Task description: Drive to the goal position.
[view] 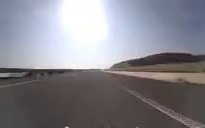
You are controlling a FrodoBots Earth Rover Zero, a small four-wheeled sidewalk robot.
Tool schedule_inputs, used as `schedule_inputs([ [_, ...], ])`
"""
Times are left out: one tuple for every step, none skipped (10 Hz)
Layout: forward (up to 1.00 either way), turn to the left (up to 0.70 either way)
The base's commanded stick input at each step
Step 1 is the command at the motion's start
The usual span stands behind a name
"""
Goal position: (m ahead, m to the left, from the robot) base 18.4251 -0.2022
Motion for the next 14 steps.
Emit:
schedule_inputs([
  [1.00, 0.03],
  [1.00, 0.03],
  [1.00, 0.03],
  [1.00, 0.02],
  [1.00, 0.03],
  [1.00, 0.03],
  [1.00, 0.04],
  [1.00, 0.37],
  [1.00, 0.39],
  [1.00, 0.00],
  [1.00, 0.00],
  [1.00, 0.00],
  [1.00, 0.00],
  [1.00, 0.00],
])
